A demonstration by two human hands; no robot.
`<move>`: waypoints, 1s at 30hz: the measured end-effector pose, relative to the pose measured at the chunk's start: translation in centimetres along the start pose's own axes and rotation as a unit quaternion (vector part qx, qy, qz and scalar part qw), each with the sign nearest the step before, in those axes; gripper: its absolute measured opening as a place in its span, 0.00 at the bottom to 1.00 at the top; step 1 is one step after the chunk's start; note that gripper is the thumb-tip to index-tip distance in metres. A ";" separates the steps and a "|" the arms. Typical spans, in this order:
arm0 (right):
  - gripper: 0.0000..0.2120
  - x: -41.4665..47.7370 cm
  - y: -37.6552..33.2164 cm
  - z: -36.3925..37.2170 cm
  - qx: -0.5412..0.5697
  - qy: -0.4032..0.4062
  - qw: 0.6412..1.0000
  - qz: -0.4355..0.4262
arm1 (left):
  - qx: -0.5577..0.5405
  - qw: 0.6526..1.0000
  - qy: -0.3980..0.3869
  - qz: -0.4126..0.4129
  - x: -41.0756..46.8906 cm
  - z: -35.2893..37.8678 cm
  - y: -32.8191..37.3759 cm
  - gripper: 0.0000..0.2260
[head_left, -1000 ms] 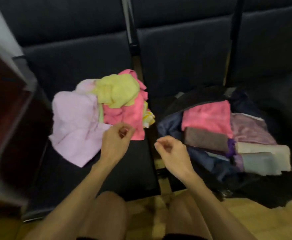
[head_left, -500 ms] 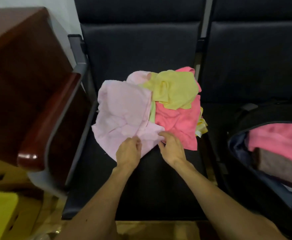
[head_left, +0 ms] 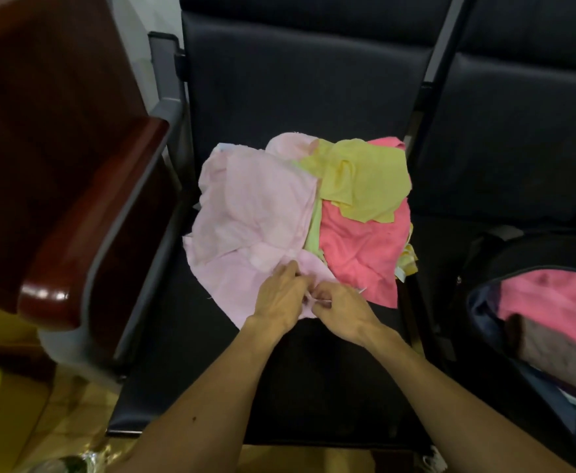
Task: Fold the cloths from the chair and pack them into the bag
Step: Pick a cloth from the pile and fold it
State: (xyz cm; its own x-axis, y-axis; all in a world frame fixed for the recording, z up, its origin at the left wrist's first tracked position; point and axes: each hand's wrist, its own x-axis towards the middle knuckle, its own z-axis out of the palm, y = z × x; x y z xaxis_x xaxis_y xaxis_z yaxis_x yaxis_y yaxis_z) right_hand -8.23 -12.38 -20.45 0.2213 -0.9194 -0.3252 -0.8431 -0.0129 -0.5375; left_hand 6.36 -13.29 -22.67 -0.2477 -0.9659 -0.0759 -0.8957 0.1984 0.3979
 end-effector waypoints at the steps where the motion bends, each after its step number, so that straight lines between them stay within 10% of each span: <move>1: 0.03 -0.7 -0.1 -0.4 -0.016 -0.003 1.000 -0.004 | -0.002 1.000 0.009 -0.001 -0.4 -0.3 0.0 0.13; 16: 0.16 -15.6 -6.8 -12.3 -0.202 0.104 0.969 -0.095 | -0.019 0.968 0.240 0.075 -10.6 -7.6 3.0 0.12; 30: 0.12 -29.5 -10.9 -22.5 0.032 0.373 0.914 -0.159 | -0.278 0.959 -0.007 0.050 -21.5 -22.3 10.3 0.23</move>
State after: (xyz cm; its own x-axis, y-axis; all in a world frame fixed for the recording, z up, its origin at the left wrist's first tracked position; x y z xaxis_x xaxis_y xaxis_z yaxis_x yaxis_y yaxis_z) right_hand -16.61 6.08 12.49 0.0355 -0.8853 0.4636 -0.7589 -0.3257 -0.5640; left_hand 10.71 5.79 3.48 -0.3311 -0.9433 -0.0232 -0.5323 0.1665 0.8300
